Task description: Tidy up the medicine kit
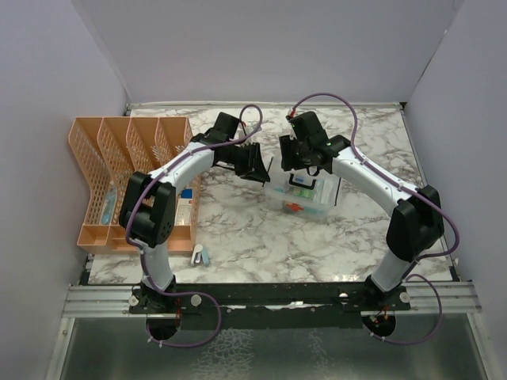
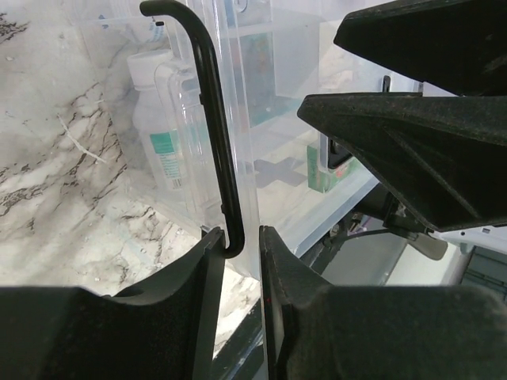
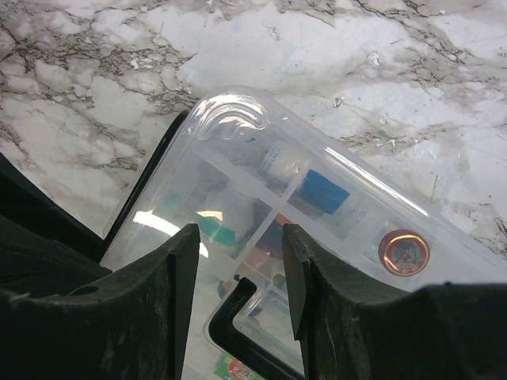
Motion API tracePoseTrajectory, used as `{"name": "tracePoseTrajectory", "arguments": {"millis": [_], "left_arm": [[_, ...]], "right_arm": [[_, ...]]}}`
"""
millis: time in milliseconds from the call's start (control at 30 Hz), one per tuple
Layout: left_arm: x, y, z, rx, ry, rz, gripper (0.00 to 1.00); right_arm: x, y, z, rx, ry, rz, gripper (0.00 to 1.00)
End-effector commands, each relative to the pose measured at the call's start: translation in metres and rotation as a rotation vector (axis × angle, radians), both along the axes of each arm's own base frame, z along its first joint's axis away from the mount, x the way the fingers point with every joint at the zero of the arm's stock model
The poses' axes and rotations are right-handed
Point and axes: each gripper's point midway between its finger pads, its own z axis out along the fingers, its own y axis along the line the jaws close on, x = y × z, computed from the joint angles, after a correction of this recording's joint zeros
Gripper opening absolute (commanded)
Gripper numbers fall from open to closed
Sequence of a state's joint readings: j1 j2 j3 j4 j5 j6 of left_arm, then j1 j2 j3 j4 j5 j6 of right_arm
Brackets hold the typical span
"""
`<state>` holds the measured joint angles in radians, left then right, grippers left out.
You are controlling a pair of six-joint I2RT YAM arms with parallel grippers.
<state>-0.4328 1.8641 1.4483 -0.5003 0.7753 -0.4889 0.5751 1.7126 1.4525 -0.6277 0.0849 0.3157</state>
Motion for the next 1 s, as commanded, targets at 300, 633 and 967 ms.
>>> {"name": "tracePoseTrajectory", "arguments": {"millis": [300, 633, 967], "left_arm": [[0.011, 0.008, 0.008, 0.141, -0.099, 0.047, 0.57], [0.03, 0.014, 0.034, 0.158, -0.227, 0.074, 0.75], [0.029, 0.005, 0.028, 0.114, -0.2, 0.045, 0.64]], "right_arm": [[-0.003, 0.003, 0.013, 0.046, 0.028, -0.08, 0.47], [0.005, -0.043, 0.072, 0.082, -0.145, -0.326, 0.55], [-0.03, -0.138, 0.048, -0.009, -0.107, -0.629, 0.78]]}}
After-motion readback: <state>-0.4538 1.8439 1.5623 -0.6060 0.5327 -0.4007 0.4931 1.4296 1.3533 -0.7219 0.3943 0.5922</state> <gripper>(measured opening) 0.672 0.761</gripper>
